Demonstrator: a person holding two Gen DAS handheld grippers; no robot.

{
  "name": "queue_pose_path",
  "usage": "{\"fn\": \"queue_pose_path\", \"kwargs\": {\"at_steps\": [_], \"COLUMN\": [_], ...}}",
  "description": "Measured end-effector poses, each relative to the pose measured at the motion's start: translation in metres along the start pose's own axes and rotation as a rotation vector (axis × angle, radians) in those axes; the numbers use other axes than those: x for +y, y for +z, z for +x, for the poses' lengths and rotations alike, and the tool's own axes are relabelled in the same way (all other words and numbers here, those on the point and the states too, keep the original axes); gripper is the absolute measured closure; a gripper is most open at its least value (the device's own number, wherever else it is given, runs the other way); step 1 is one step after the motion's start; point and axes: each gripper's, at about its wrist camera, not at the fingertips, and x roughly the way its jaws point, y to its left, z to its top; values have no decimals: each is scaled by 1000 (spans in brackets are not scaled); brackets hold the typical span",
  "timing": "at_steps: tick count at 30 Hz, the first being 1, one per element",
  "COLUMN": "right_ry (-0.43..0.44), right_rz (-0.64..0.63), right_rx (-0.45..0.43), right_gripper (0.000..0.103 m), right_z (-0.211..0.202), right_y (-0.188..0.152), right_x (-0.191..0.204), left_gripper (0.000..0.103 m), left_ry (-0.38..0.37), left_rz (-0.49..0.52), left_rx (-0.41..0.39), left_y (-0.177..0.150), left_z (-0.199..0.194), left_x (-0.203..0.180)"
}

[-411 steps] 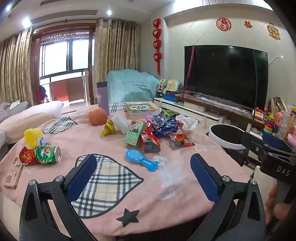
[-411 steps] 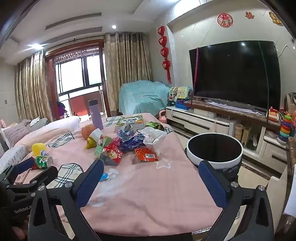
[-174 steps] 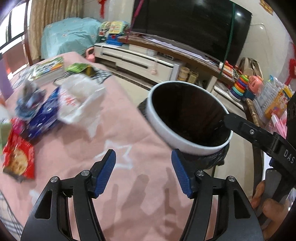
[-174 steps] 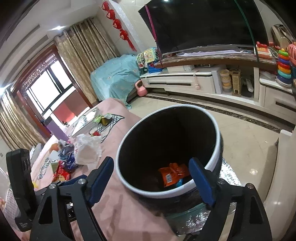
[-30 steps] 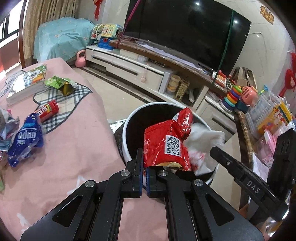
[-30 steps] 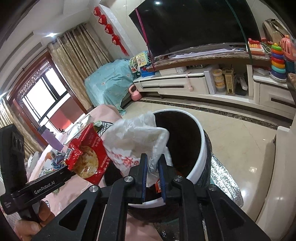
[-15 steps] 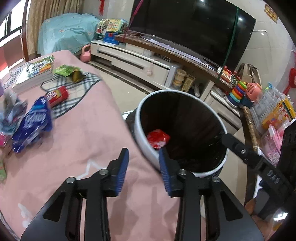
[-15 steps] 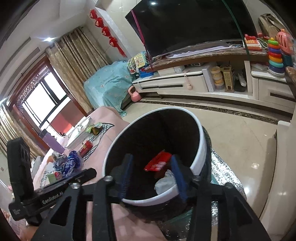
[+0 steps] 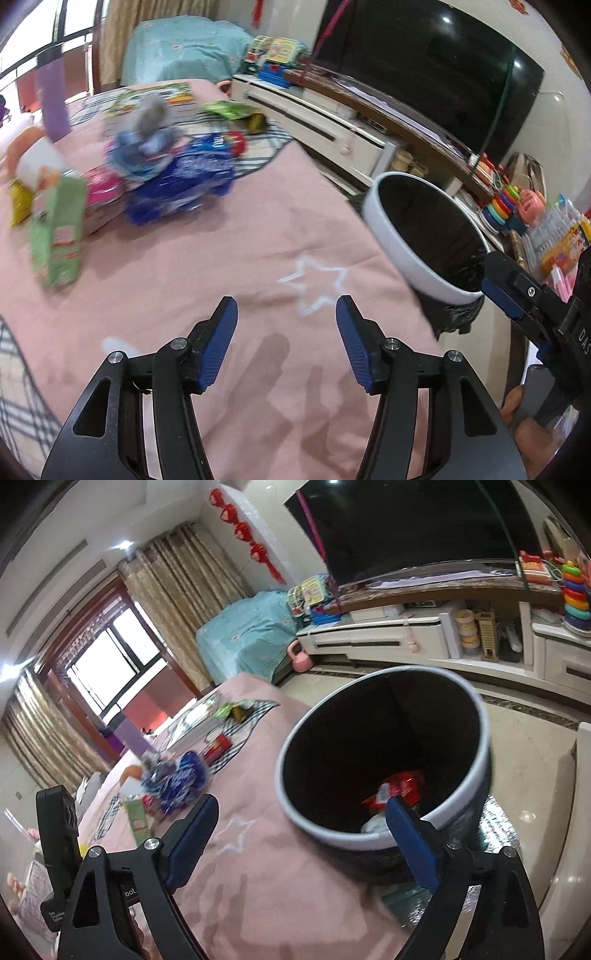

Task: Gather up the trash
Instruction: 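Return both tools over the table toward the milk carton and blue bag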

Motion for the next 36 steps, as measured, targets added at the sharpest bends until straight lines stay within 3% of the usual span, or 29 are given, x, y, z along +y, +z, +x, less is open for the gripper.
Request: {"fn": "queue_pose_path", "kwargs": {"at_steps": [12, 25, 36], "right_ry": [63, 83, 100], "right_rz": [-81, -133, -140], "right_rx": [99, 165, 225], "right_gripper": [8, 8, 8], "right_z": [28, 52, 87], "right_y": [-30, -47, -52], "right_x": [52, 88, 112], "left_gripper": [45, 45, 36], "left_ry": [63, 87, 140], "left_rz": [-124, -186, -212], "left_rx": [-17, -28, -40], "left_y": [-26, -36, -31], "left_z": [-24, -36, -38], "left_x": [69, 108, 143]}}
